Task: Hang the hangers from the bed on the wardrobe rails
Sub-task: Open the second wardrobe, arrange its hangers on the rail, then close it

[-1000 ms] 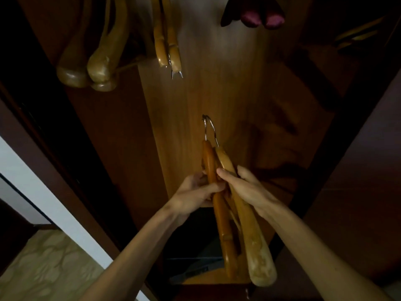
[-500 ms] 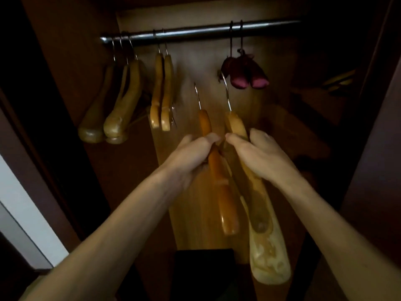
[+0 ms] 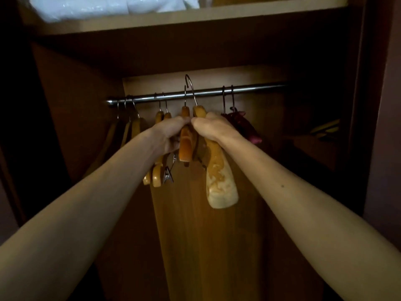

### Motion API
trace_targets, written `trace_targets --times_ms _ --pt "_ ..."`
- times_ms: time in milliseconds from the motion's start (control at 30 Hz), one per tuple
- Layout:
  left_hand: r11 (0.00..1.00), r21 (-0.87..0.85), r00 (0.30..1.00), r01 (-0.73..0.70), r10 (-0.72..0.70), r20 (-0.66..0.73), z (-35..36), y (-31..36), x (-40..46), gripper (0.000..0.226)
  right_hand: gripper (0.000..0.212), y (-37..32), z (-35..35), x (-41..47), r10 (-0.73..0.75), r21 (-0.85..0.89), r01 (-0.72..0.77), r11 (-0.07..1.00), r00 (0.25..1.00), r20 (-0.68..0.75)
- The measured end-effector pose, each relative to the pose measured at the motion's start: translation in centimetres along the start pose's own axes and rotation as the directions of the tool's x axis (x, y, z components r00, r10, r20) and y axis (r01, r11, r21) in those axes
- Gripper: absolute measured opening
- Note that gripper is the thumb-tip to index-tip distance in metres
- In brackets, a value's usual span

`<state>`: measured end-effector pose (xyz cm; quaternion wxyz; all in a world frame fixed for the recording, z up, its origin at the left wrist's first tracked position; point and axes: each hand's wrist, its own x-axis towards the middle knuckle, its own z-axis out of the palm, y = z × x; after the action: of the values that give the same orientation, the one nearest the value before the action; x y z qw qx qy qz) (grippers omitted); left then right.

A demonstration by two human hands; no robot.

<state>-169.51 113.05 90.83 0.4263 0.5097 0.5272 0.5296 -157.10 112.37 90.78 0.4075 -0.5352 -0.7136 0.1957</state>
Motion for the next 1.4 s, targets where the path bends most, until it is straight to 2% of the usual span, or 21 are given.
trace_targets --times_ms 167,367,567,833,900,933,1000,1033,1067,1133,1200,1267,1333,1400 --pt "1.000 -0.017 1.000 -0.010 0.011 0.011 0.5 1.1 3.4 0.014 0.041 0.2 0.7 4.6 0.056 0.083 -0.050 0.995 0.996 -0.073" --pt "1.000 -0.003 1.000 -0.007 0.007 0.029 1.4 0.8 5.5 0.018 0.029 1.5 0.9 8.2 0.102 0.068 -0.093 0.993 0.986 -0.133" --pt "0.995 0.088 0.998 -0.053 0.050 0.035 1.8 -1.9 6.1 0.024 0.042 3.6 1.6 8.7 0.173 0.022 -0.172 0.985 0.982 -0.081" --pt "0.973 0.218 0.997 -0.075 0.076 0.003 2.4 -3.5 6.6 0.035 0.036 5.3 2.2 7.9 0.166 0.029 -0.164 0.986 0.984 -0.065" --pt "0.904 0.407 0.989 -0.133 0.147 -0.003 1.6 -3.0 6.1 0.038 0.036 5.5 2.0 7.1 0.120 -0.018 -0.122 0.992 0.988 -0.098" --pt "0.827 0.537 0.977 -0.168 0.214 -0.023 0.9 -2.7 5.7 0.038 0.035 5.6 1.7 6.5 0.078 -0.085 -0.089 0.992 0.989 -0.127" --pt "0.572 0.801 0.894 -0.176 0.434 -0.113 -0.6 -2.0 4.7 0.031 0.033 5.5 1.3 4.8 -0.040 -0.292 -0.020 0.956 0.979 -0.198" --pt "0.449 0.883 0.825 -0.136 0.544 -0.150 -1.6 -1.6 4.1 0.026 0.031 5.3 1.2 3.9 -0.107 -0.384 0.009 0.923 0.966 -0.234" --pt "0.370 0.926 0.774 -0.079 0.608 -0.177 -2.7 -1.3 3.8 0.023 0.027 4.9 1.3 2.9 -0.174 -0.448 0.041 0.893 0.950 -0.260" --pt "0.284 0.956 0.756 0.068 0.611 -0.236 -4.8 -0.9 3.4 0.025 0.016 3.5 1.9 1.2 -0.294 -0.466 0.143 0.873 0.917 -0.269" --pt "0.244 0.948 0.806 0.203 0.508 -0.303 -6.1 -0.8 3.7 0.031 0.021 1.5 3.3 0.3 -0.384 -0.418 0.282 0.864 0.905 -0.184" --pt "0.310 0.929 0.854 0.201 0.408 -0.322 -6.7 -1.0 4.2 0.031 0.036 -0.7 4.8 0.0 -0.436 -0.351 0.406 0.844 0.900 -0.008" --pt "0.358 0.918 0.891 0.169 0.343 -0.298 -6.8 -1.2 4.5 0.029 0.045 -2.3 6.2 -0.3 -0.408 -0.305 0.426 0.852 0.905 0.124" --pt "0.401 0.904 0.918 0.150 0.283 -0.278 -6.9 -1.0 4.3 0.024 0.054 -2.9 7.9 -0.4 -0.322 -0.319 0.363 0.875 0.930 0.176"
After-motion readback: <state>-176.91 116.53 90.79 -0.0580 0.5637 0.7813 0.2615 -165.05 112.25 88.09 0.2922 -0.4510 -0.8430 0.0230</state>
